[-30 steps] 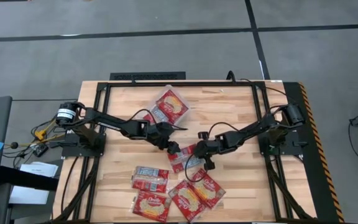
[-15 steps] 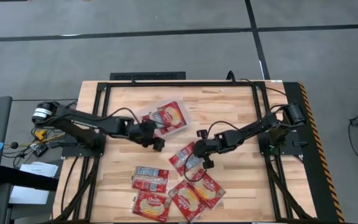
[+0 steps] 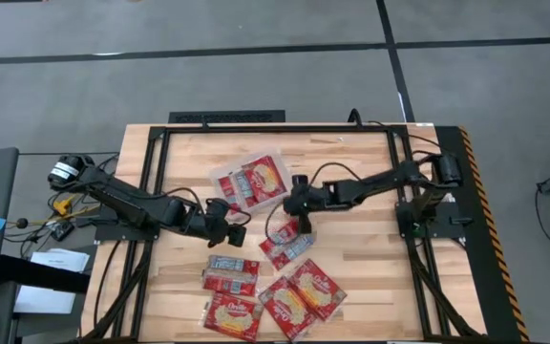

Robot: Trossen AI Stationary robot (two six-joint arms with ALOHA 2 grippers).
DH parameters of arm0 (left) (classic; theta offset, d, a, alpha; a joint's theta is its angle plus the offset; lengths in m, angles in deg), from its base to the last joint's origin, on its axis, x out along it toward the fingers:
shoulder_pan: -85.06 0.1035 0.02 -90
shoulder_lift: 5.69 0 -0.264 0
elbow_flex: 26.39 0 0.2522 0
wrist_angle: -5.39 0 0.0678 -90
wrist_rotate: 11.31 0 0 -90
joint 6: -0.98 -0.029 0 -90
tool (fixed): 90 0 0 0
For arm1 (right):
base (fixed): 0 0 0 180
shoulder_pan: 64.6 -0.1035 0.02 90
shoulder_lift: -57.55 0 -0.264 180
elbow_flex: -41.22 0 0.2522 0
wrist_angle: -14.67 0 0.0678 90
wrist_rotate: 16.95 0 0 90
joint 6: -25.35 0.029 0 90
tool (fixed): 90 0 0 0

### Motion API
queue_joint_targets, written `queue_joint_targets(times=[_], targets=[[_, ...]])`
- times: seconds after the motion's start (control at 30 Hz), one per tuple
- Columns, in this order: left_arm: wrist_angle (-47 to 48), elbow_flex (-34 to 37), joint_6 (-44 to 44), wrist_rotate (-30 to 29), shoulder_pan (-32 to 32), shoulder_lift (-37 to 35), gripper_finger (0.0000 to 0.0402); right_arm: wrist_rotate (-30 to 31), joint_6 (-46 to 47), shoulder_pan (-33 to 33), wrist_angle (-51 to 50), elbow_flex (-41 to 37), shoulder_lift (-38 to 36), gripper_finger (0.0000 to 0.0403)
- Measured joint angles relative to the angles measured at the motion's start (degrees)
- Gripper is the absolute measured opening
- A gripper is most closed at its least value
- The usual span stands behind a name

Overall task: Sort popcorn bags into baskets
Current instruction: Put the red popcorn bag into the transparent bin

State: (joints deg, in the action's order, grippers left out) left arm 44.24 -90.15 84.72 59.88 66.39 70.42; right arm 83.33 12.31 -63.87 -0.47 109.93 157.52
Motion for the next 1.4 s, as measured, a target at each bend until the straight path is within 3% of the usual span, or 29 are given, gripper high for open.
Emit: queue_joint_targets(times=[0.27, 0.5, 0.77, 0.93, 1.1, 1.23, 1.4], targets=[[0.5, 0.0, 0.0, -0.1, 0.0, 0.0, 0.0242, -3.4, -3.0, 5.1, 5.7, 1.4, 4.7, 0.0022], [2.1, 0.0, 0.2, -1.3, 0.0, -0.1, 0.0242, -2.9, -6.4, 6.3, 3.4, 10.3, 11.4, 0.0017], [2.4, 0.0, 1.3, -4.6, 0.0, 0.9, 0.0242, -2.8, -8.2, 8.1, -5.3, 19.5, 14.9, 0.003], [-1.6, 0.0, 0.6, -4.3, 0.3, 6.6, 0.0242, -3.4, -6.4, 6.8, -18.5, 21.4, 8.0, 0.0014], [-14.7, -0.1, -3.2, -1.7, 1.1, 14.5, 0.0242, -11.6, 5.1, 2.8, -24.7, 15.6, -1.7, 0.0014], [-19.9, -0.1, -3.5, -1.0, 2.1, 19.7, 0.0242, -9.6, 14.1, -3.4, -21.0, 6.1, -7.5, 0.0017], [-23.3, -0.1, -7.2, 0.6, 4.3, 24.0, 0.0242, -5.4, 23.5, -10.0, -10.6, -4.0, -9.4, 0.0011]])
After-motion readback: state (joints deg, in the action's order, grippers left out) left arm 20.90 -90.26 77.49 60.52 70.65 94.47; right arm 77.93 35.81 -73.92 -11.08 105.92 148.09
